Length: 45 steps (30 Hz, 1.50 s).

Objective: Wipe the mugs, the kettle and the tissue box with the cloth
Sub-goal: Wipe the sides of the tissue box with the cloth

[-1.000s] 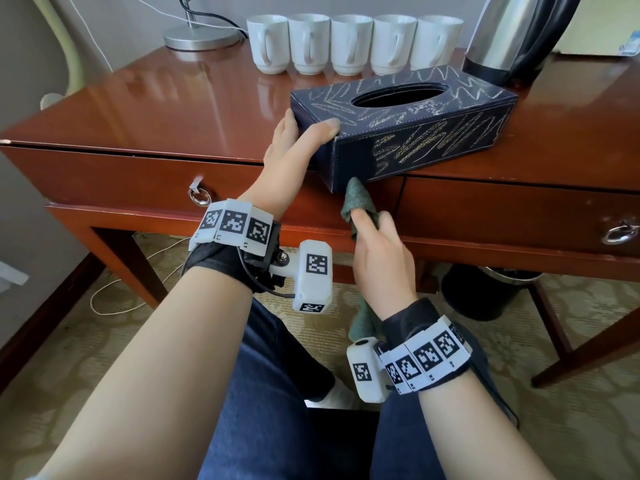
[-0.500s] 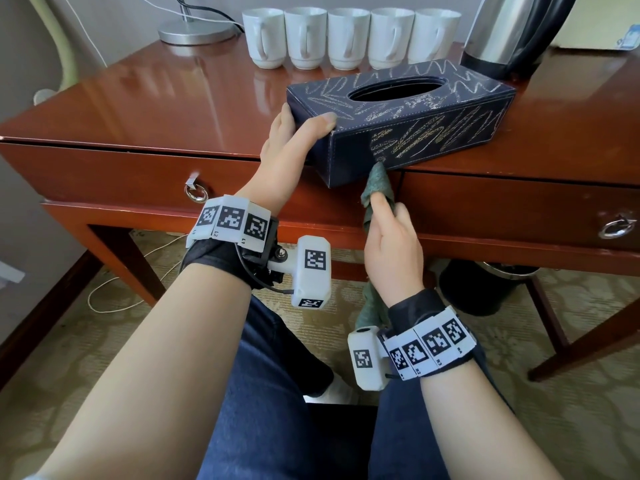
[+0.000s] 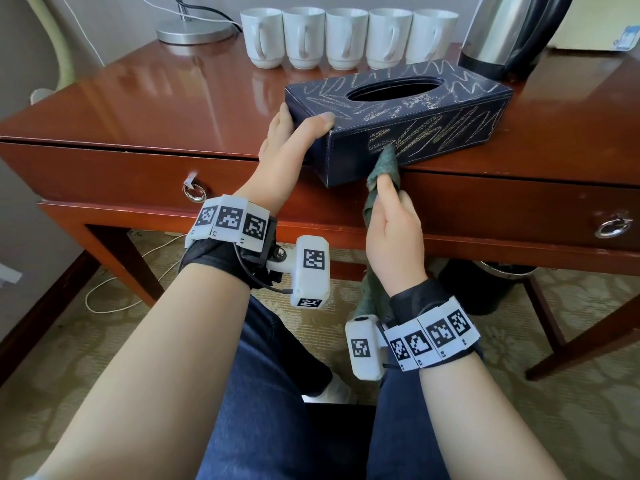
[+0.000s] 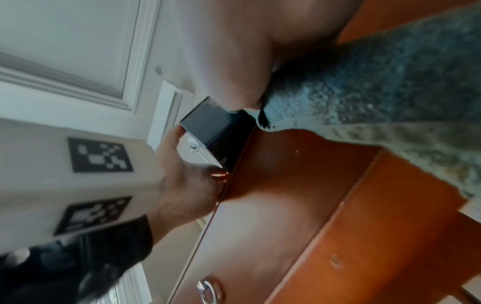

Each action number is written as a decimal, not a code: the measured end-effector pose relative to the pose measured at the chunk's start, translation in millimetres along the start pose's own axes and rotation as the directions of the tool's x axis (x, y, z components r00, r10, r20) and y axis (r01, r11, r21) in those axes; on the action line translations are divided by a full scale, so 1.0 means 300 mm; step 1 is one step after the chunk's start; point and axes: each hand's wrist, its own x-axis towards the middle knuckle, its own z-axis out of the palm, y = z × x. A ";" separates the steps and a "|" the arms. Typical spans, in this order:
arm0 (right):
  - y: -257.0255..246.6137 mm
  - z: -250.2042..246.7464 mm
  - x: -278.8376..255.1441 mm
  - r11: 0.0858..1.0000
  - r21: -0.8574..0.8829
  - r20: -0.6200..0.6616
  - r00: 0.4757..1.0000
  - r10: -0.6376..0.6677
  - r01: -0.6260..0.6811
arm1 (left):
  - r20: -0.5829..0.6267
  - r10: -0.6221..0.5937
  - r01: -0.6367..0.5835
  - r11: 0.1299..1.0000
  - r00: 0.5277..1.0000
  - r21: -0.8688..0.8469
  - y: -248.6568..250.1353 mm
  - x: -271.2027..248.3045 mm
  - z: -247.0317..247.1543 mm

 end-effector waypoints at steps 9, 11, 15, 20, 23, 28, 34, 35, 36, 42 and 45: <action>-0.003 -0.007 -0.024 0.999 -0.005 0.010 0.999 -0.044 0.044 | -0.009 -0.003 0.003 1.000 1.000 -0.025 0.009 -0.006 0.004; -0.010 -0.015 -0.002 1.000 0.021 -0.008 1.000 -0.001 0.002 | -0.013 0.012 -0.012 1.000 1.000 -0.014 -0.004 0.004 0.000; -0.057 -0.011 0.033 0.996 0.055 -0.030 0.998 -0.062 0.064 | -0.025 0.017 -0.017 1.000 1.000 -0.012 0.000 0.002 -0.003; -0.027 -0.001 -0.019 0.996 -0.010 -0.003 0.996 -0.088 0.088 | -0.019 0.021 -0.021 1.000 1.000 -0.004 -0.005 0.001 -0.002; -0.016 -0.013 0.001 1.000 0.020 -0.017 1.000 0.021 -0.021 | -0.034 0.015 -0.015 1.000 0.999 0.000 -0.008 0.008 -0.006; -0.068 -0.014 0.055 0.995 0.093 -0.062 0.998 -0.021 0.027 | 0.007 -0.014 0.014 0.999 1.000 -0.052 0.002 -0.003 -0.001; -0.044 0.018 -0.009 0.983 -0.059 0.006 0.984 -0.176 0.176 | -0.026 0.024 -0.025 0.999 0.999 -0.031 -0.010 0.012 -0.003; -0.036 0.015 -0.008 0.987 -0.058 -0.011 0.988 -0.153 0.152 | -0.021 0.023 -0.024 0.999 1.000 -0.034 -0.012 0.013 -0.003; -0.033 0.011 -0.002 0.992 -0.043 -0.031 0.993 -0.117 0.116 | -0.019 0.028 -0.028 0.999 0.999 -0.037 -0.017 0.016 -0.005; -0.093 0.002 0.047 0.993 0.097 -0.072 0.996 -0.061 0.068 | -0.013 0.003 -0.004 0.999 1.000 -0.050 -0.026 0.023 -0.005; -0.107 0.026 0.023 0.981 0.022 -0.046 0.980 -0.191 0.192 | -0.012 0.015 -0.016 0.998 1.000 -0.068 -0.023 0.022 -0.001</action>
